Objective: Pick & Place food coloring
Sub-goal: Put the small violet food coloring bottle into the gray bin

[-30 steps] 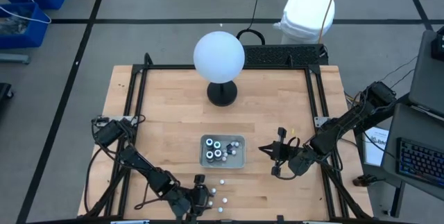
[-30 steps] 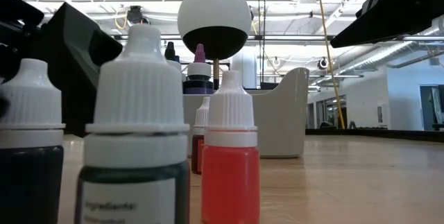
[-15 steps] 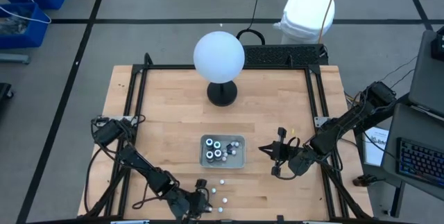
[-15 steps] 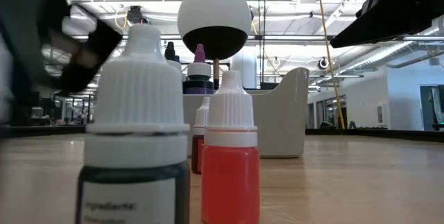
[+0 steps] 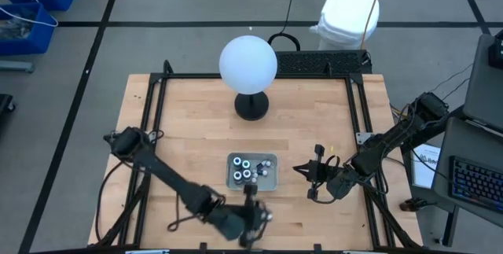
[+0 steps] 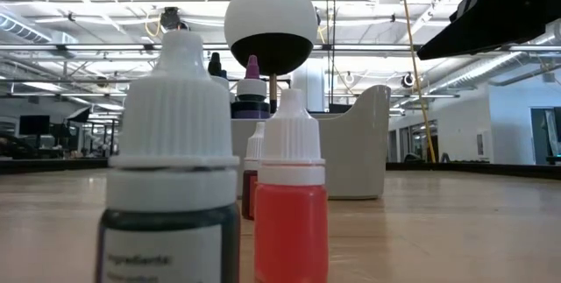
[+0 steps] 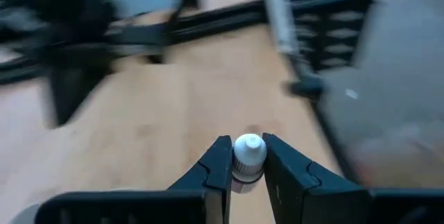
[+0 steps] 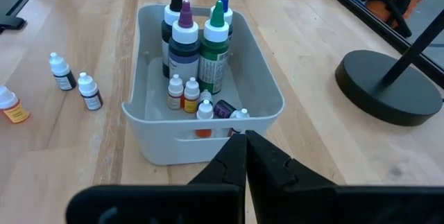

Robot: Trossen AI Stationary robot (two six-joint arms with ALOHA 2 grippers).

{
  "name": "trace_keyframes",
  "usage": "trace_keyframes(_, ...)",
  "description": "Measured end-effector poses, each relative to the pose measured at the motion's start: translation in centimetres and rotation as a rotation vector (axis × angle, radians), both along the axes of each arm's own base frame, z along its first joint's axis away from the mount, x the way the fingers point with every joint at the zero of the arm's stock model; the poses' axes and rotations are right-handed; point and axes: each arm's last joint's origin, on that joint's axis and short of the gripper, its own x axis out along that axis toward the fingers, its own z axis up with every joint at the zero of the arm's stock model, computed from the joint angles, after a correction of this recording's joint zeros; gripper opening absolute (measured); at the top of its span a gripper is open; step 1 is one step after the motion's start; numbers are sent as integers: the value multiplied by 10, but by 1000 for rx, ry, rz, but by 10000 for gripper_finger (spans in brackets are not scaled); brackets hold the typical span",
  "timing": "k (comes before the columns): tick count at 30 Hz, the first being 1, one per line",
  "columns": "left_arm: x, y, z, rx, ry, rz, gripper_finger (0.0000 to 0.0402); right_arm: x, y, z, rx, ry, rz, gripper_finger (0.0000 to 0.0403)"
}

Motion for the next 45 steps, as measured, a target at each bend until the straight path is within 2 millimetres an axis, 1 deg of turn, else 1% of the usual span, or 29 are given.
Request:
trace_keyframes(3,11,21,-2,8,-21,180,64,0,0,0,-1,1,0,0)
trace_keyframes(5,13,34,-5,98,-7,278,64,0,0,-1,-4,7,2,0)
trace_keyframes(6,14,40,-7,150,17,284,64,-1,0,-1,-8,11,2,0)
trace_keyframes(8,19,52,-11,238,84,210,65,-1,0,-1,-11,15,3,0)
trace_keyframes(10,24,62,-15,279,158,49,65,-1,0,-1,-12,17,3,0)
trace_keyframes(12,28,74,-16,255,215,-79,66,-1,0,-1,-12,17,3,0)
trace_keyframes(13,32,80,-16,221,220,-114,66,-1,0,-1,-13,17,4,0)
trace_keyframes(15,39,94,-14,153,216,-116,66,-1,0,-1,-18,19,6,0)
trace_keyframes(18,46,114,-13,75,221,-33,66,-1,0,-1,-27,21,10,0)
trace_keyframes(20,49,124,-15,45,238,20,66,-1,0,-1,-34,21,15,0)
trace_keyframes(22,49,129,-18,60,260,26,66,-1,0,-1,-36,21,15,0)
trace_keyframes(24,48,131,-21,134,293,-25,66,-1,0,-1,-36,21,16,0)
trace_keyframes(26,44,133,-18,215,313,-104,67,-1,0,-1,-36,21,16,0)
trace_keyframes(29,36,139,-4,279,316,-279,67,-1,0,-1,-34,21,15,0)
trace_keyframes(31,31,148,6,287,305,-374,67,-1,0,-1,-33,20,15,0)
trace_keyframes(33,28,161,15,288,289,-444,67,-1,0,-1,-34,21,15,0)
trace_keyframes(35,26,175,26,271,249,-508,67,-1,0,-1,-36,22,15,0)
trace_keyframes(37,25,191,36,217,189,-582,67,-1,0,-1,-41,23,17,0)
trace_keyframes(39,26,207,38,145,168,-619,67,-1,0,-2,-43,26,18,0)
trace_keyframes(42,32,228,30,50,179,-619,67,-1,0,-2,-45,28,17,0)
trace_keyframes(44,39,236,21,-1,198,-577,67,-1,-1,-2,-47,30,18,0)
trace_keyframes(45,45,237,14,-22,197,-560,67,-2,-1,-3,-49,29,19,0)
